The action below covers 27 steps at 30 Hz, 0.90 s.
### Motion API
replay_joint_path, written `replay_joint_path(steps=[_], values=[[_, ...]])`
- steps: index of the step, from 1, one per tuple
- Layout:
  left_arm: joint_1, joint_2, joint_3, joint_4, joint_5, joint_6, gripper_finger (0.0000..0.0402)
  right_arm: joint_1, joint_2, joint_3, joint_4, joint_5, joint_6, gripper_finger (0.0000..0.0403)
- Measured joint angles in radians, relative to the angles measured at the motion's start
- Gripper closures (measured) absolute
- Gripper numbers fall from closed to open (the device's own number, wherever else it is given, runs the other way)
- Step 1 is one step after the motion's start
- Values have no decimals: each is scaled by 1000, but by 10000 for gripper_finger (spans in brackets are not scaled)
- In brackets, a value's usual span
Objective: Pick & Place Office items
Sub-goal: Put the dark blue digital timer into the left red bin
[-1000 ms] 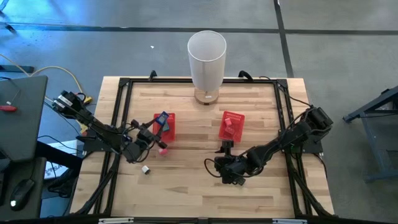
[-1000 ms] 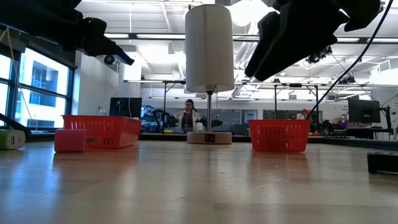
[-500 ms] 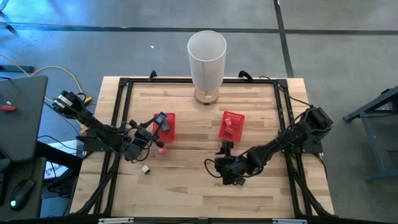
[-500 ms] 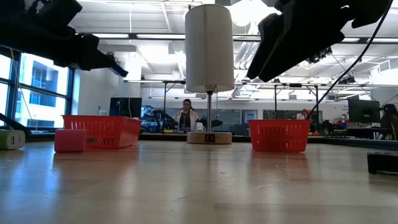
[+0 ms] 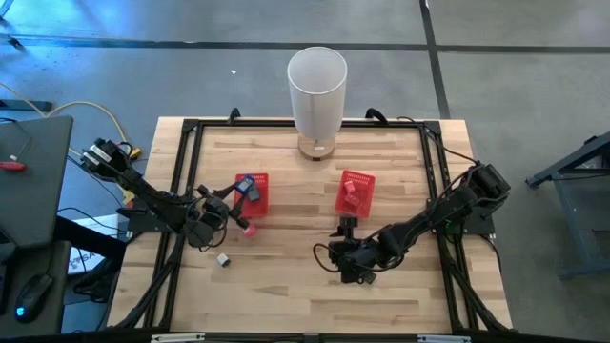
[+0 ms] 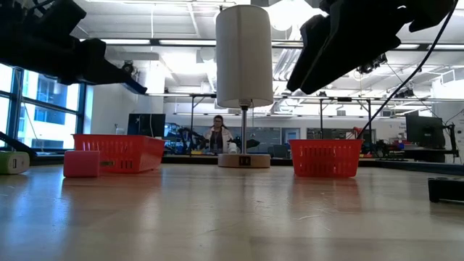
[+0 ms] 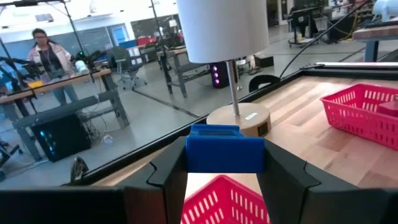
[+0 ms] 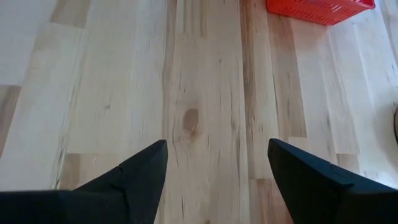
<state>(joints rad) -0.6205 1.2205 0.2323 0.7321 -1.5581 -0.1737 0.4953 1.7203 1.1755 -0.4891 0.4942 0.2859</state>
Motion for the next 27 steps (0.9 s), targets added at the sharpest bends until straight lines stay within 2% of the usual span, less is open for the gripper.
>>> replay_joint_path(steps=[6,13,27], values=[[0,0,0,-12,35,-28,248,0,0,0,4,0,-2,136],[4,0,0,-128,162,-140,248,0,0,0,8,0,-2,136],[63,0,0,-149,173,-67,248,-1,0,0,8,0,-3,136]])
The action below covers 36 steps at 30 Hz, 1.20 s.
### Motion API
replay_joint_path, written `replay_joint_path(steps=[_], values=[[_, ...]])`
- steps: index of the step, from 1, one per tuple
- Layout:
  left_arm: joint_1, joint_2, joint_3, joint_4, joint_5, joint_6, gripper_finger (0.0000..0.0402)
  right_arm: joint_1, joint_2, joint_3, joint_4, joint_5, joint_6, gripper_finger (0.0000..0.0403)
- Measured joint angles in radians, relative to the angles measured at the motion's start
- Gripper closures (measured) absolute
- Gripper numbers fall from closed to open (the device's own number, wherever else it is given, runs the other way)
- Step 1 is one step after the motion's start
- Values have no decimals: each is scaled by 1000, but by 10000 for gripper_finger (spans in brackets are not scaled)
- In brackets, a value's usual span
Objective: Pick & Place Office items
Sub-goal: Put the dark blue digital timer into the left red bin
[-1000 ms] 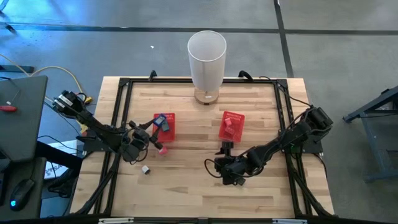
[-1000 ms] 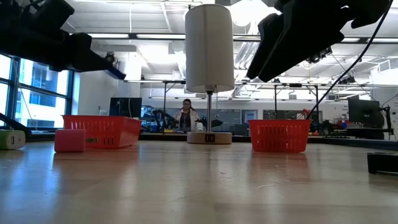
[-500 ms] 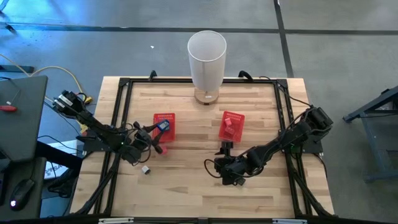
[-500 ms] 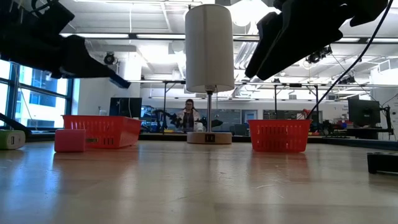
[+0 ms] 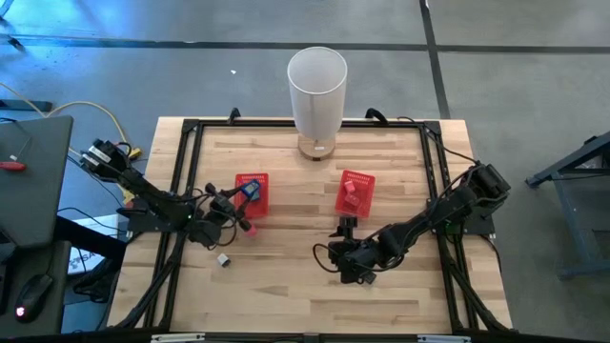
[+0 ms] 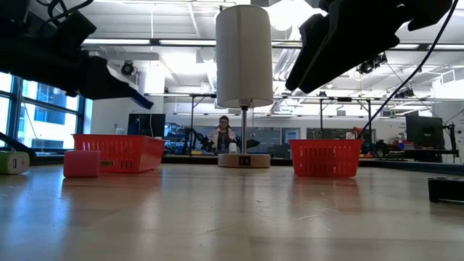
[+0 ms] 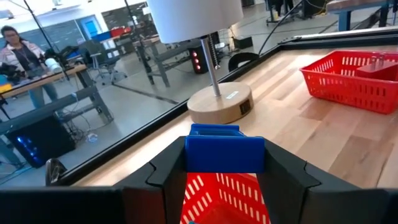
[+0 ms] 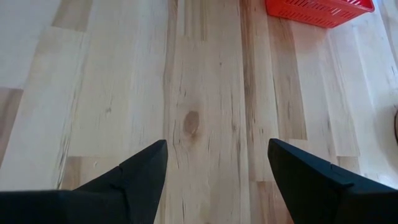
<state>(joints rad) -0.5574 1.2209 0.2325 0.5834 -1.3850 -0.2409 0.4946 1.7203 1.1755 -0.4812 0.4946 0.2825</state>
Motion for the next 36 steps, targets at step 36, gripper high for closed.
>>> replay_joint_path(steps=[36], values=[[322,-1,6,-410,473,-548,248,-24,0,-88,128,0,-36,136]])
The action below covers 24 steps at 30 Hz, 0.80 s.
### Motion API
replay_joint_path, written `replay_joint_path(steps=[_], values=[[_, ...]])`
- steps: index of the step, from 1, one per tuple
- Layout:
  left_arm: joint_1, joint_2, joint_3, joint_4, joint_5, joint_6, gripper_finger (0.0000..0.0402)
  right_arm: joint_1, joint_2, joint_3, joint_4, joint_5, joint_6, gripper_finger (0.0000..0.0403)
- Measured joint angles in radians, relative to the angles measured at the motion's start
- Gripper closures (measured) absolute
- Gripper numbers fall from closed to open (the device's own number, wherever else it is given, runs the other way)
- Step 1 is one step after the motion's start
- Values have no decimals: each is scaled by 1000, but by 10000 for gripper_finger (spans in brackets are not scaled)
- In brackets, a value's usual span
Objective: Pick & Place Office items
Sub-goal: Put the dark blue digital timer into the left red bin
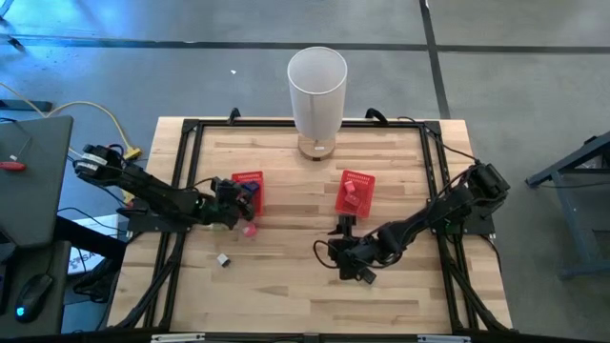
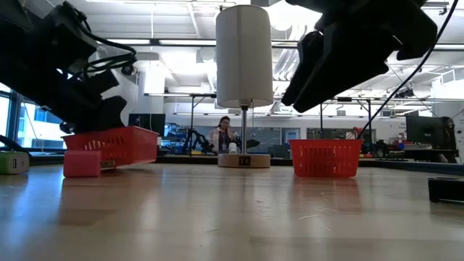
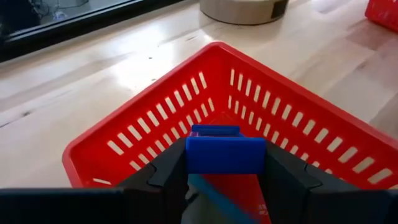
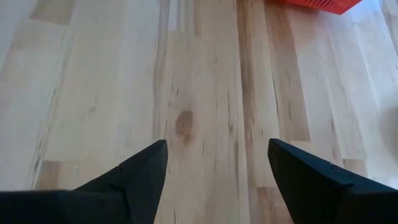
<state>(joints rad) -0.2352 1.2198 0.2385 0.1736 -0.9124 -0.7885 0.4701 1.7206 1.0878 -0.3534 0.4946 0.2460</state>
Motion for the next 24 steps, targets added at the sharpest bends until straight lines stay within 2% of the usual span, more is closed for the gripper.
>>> replay_joint_path(steps=[9,17,24], values=[[0,0,4,3,25,22,246,-22,0,0,0,-1,-21,136],[0,0,33,14,36,56,215,-28,0,0,0,-7,-22,136],[0,0,69,13,40,134,211,-27,0,0,4,-7,-22,136]])
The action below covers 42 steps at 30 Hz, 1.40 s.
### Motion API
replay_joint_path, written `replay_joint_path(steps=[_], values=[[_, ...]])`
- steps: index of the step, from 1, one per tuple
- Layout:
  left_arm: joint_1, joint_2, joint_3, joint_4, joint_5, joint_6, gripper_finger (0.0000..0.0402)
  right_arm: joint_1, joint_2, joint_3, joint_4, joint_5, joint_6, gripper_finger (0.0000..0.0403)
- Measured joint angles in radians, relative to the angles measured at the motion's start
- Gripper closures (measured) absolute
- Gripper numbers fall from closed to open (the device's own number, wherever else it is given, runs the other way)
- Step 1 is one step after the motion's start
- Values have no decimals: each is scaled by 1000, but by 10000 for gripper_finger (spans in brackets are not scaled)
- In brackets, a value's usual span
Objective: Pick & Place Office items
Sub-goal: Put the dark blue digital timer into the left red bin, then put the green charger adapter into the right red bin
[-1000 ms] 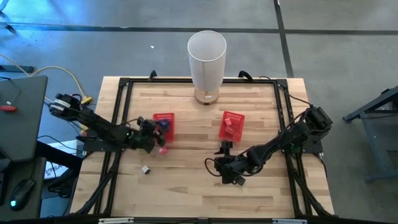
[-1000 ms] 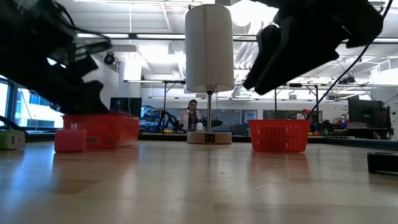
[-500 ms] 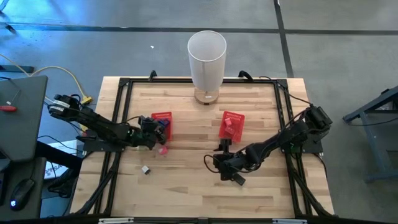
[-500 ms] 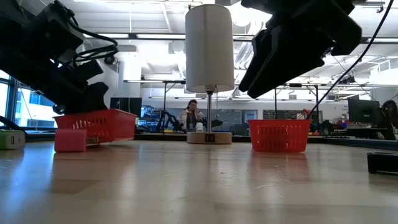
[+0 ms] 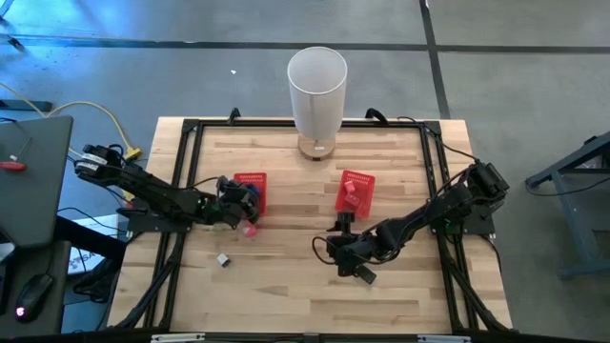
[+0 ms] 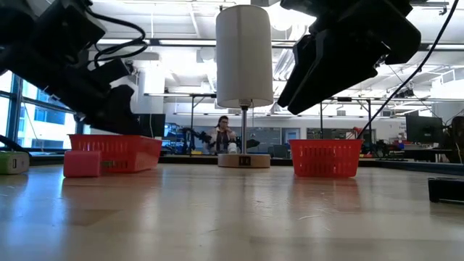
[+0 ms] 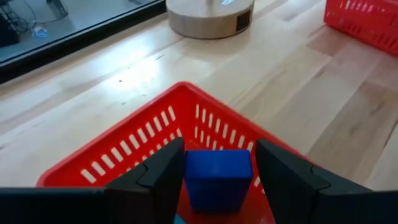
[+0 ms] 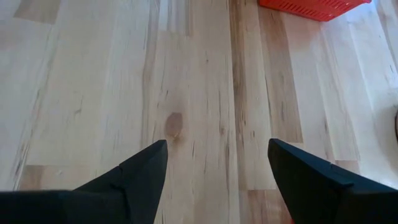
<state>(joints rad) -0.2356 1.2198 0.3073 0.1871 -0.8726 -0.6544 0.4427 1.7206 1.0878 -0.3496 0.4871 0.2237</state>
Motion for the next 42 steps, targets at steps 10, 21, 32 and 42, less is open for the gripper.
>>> replay_joint_path(steps=[10,21,32,42], values=[[0,0,54,-2,-15,113,210,0,0,0,2,-24,0,136],[-10,-44,350,-412,268,219,210,0,0,-1,-3,-26,0,136],[-67,-44,472,-855,676,124,210,0,0,-1,-5,-26,0,136],[-151,-46,472,-965,702,119,210,0,0,-1,2,-27,1,136]])
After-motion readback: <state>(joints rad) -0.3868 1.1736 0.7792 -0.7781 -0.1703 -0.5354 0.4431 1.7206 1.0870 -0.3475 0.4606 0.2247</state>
